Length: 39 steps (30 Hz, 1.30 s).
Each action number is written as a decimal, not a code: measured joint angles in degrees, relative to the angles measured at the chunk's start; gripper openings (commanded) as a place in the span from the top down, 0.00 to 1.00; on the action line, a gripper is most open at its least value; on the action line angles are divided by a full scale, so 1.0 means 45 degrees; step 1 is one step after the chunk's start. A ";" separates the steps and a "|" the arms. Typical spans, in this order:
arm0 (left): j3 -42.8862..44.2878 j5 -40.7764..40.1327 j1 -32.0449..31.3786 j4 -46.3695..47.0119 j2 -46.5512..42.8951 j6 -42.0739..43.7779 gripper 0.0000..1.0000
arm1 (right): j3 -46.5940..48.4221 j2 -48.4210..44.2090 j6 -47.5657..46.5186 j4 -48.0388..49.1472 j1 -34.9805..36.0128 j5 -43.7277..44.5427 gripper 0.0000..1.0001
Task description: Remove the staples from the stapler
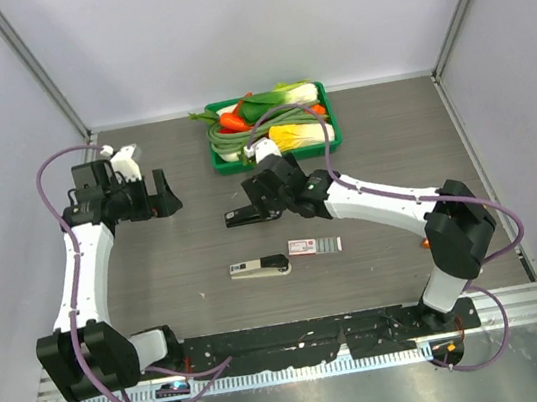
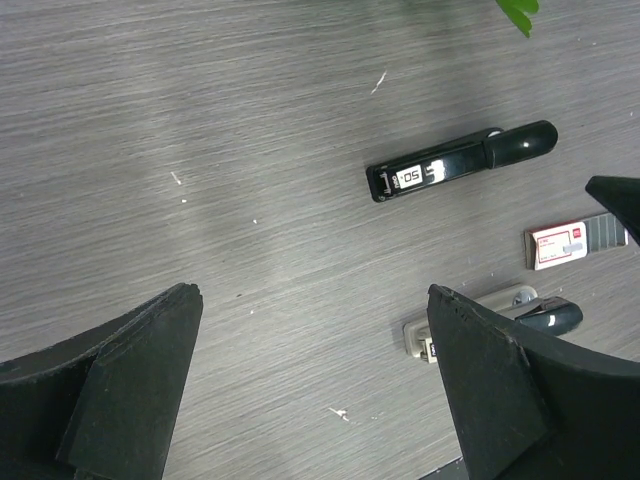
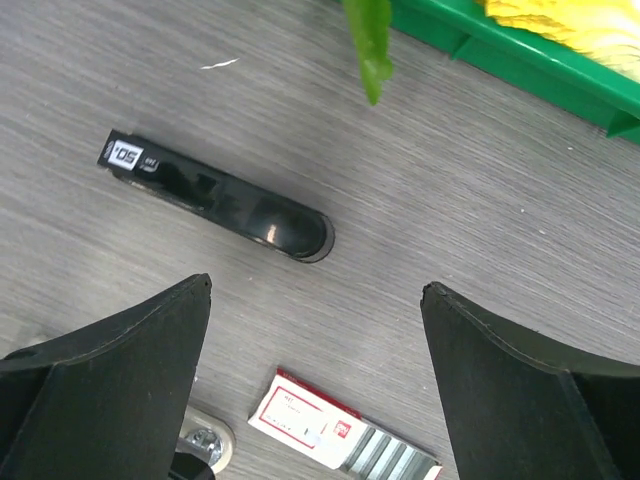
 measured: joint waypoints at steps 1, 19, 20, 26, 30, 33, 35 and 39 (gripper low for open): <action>-0.0044 0.0015 0.0015 -0.0005 0.0000 0.0000 0.00 | -0.0019 0.0000 -0.0141 0.0029 0.0083 -0.0083 0.09; -0.0622 0.0588 0.0029 -0.0131 -0.0005 0.0282 0.00 | -0.0933 -0.0350 -0.3983 -0.0374 0.2317 -0.6246 0.09; -0.0622 0.0617 0.0029 -0.0146 -0.0005 0.0316 0.00 | -0.0933 -0.0335 -0.4070 -0.0437 0.2443 -0.6271 0.09; -0.0627 0.0811 0.0029 -0.0321 -0.0044 0.0486 0.00 | -0.0933 0.0238 -0.4619 -0.0821 0.3060 -0.6261 0.09; -0.0641 0.0821 0.0029 -0.0476 -0.0170 0.0714 0.00 | -0.0957 0.0559 -0.4799 -0.1025 0.3109 -0.6067 0.09; -0.0646 0.0865 0.0029 -0.0578 -0.0301 0.0772 0.00 | -0.0957 0.0641 -0.4969 -0.1098 0.3109 -0.5790 0.09; -0.0646 0.0918 0.0029 -0.0670 -0.0389 0.0826 0.00 | -0.0957 0.0675 -0.5056 -0.1107 0.3104 -0.5634 0.09; -0.0646 0.1001 0.0029 -0.0806 -0.0544 0.1020 0.00 | -0.0957 0.0772 -0.5217 -0.1107 0.3109 -0.5406 0.16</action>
